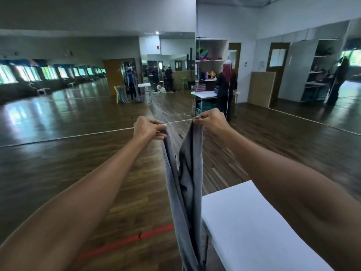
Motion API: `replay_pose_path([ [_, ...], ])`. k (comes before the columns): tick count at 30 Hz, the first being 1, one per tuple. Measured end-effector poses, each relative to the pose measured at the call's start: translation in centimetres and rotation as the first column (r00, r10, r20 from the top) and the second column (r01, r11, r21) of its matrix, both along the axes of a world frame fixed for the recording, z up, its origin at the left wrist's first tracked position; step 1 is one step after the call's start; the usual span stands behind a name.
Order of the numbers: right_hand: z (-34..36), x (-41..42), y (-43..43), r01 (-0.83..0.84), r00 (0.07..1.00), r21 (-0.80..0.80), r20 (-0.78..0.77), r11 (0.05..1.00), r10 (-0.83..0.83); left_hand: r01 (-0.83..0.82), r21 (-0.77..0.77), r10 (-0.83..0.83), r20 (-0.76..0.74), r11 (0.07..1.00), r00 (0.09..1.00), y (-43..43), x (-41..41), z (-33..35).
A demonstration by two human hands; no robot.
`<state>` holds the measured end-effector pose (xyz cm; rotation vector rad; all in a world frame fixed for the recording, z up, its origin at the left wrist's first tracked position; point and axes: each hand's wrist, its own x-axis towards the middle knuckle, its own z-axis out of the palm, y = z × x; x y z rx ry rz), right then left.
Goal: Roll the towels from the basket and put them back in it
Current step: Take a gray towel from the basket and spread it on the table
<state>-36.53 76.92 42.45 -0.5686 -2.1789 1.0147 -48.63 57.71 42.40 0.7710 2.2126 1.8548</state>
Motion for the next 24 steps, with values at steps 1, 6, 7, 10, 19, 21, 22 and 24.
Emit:
replay_pose_path([
  [1,-0.2,-1.9,1.6,0.031,1.0,-0.025,0.001,0.999,-0.031,0.006,0.004,-0.006,0.01,1.0,1.0,1.8,-2.0,-0.1],
  [6,-1.7,-9.8,10.3,0.046,0.99,-0.326,-0.112,0.944,-0.087,0.023,0.026,-0.023,0.012,0.999,1.0,11.4,-10.8,-0.6],
  [7,-2.0,-11.2,12.2,0.041,0.985,-0.353,-0.144,0.935,-0.097,0.021,0.036,-0.022,0.017,0.999,1.0,13.2,-12.3,-0.9],
  [10,-3.2,-14.8,18.1,0.044,0.971,-0.408,-0.199,0.912,-0.135,0.037,0.08,-0.041,0.05,0.996,0.998,18.3,-16.0,-1.9],
  [19,-13.0,-17.9,35.3,0.343,0.923,-0.366,-0.038,0.865,-0.382,-0.022,0.126,-0.006,0.219,0.992,0.976,30.6,-20.3,-11.1],
  [21,-15.0,-16.0,38.9,0.449,0.88,-0.349,0.011,0.823,-0.475,-0.063,0.134,0.03,0.235,0.989,0.972,31.5,-20.7,-13.9],
  [22,-15.9,-14.8,40.6,0.497,0.855,-0.332,0.03,0.802,-0.517,-0.096,0.129,0.061,0.249,0.987,0.967,31.6,-20.8,-15.3],
  [24,-18.1,-11.8,43.3,0.568,0.814,-0.296,0.069,0.768,-0.576,-0.168,0.103,0.132,0.29,0.98,0.948,31.2,-20.6,-18.5],
])
